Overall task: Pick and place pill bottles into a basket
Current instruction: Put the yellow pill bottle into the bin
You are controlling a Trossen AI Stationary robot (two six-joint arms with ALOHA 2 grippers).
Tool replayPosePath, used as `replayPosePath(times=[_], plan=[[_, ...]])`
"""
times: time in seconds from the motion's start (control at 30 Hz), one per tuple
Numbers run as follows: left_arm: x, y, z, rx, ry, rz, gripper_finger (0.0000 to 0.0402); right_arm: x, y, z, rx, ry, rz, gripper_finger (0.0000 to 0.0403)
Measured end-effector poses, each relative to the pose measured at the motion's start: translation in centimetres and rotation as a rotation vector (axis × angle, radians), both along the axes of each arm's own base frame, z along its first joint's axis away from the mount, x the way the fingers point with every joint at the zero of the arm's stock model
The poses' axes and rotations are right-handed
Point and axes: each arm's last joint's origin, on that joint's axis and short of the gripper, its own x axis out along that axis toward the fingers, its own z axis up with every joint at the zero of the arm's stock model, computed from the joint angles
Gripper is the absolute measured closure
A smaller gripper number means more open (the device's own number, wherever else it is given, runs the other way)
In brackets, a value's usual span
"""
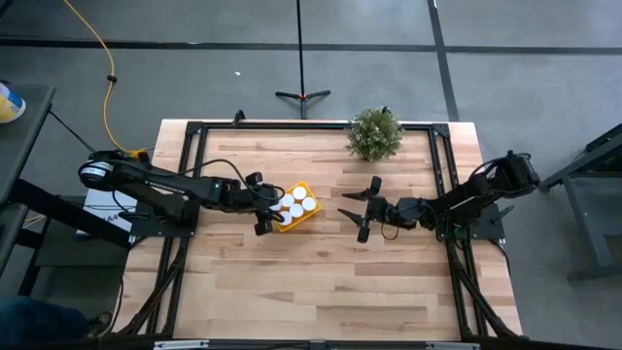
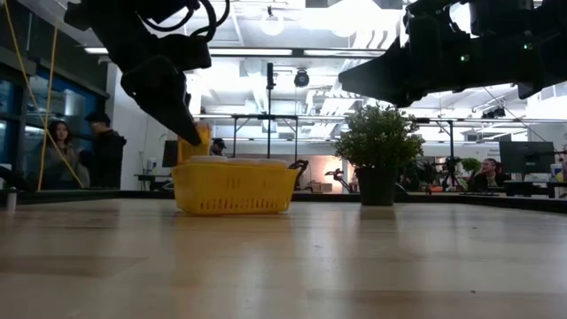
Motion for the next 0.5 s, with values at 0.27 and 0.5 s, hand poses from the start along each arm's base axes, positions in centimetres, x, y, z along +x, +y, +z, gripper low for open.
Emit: replayPosePath(times=[0.27,0.5], plan=[[0.13,-0.02,-0.27,0.003,0.012,-0.008,0.0147,0.00,0.00,0.00,0.000,0.000,0.000,0.0204],[0.27,0.19,-0.20,-0.020,-0.001,-0.021,0.0130,0.00,0.00,0.00,0.000,0.000,0.000,0.0204]])
